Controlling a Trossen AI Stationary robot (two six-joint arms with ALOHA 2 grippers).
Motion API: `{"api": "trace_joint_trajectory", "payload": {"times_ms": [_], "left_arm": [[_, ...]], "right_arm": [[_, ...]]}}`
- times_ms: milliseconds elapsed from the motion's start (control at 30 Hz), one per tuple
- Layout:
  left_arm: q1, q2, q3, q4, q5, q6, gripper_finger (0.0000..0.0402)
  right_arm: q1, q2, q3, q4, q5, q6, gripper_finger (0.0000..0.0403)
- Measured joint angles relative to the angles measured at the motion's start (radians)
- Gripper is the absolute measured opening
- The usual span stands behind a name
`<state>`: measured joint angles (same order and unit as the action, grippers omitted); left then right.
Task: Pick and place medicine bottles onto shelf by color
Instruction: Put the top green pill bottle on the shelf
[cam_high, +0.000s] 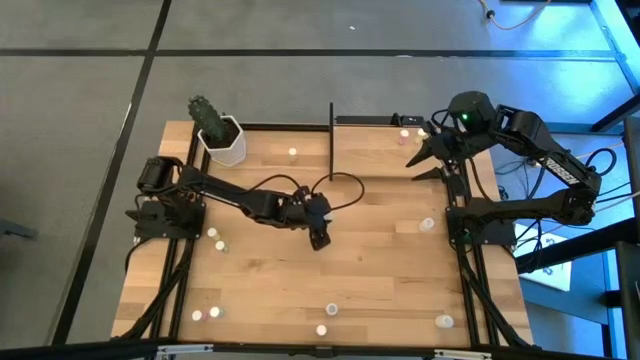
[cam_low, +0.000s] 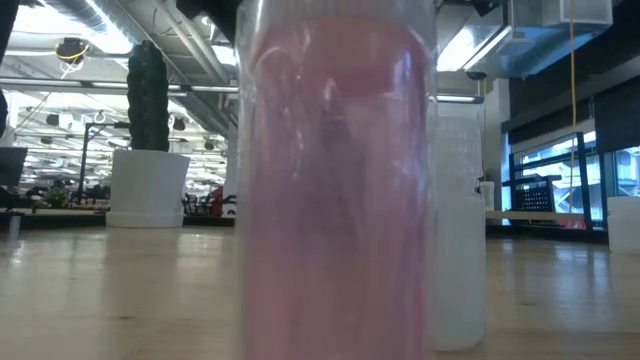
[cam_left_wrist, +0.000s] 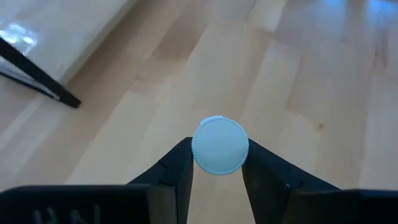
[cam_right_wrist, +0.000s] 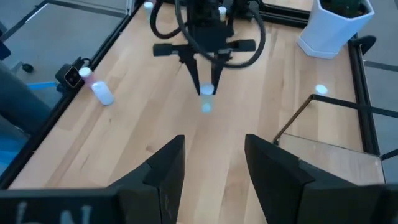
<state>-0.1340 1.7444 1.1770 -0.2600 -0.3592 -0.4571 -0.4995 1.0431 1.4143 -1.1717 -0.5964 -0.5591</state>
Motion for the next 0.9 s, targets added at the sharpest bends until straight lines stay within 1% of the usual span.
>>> {"api": "trace_joint_trajectory", "payload": {"times_ms": [133,400,900], "left_arm": [[0.0,0.055,0.0,0.061,0.042,0.026,0.0114],[0.0,0.115,0.0,0.064,0.064,0.025,0.0114],[0.0,0.13,0.0,0.052,0.073,0.023,0.0114]], "right_arm": [[0.0,0.0,0.0,0.001,0.0,0.0,0.017],[0.0,0.0,0.0,0.001,0.001,0.0,0.017],[0.0,0.0,0.0,0.001,0.002,0.0,0.017]]}}
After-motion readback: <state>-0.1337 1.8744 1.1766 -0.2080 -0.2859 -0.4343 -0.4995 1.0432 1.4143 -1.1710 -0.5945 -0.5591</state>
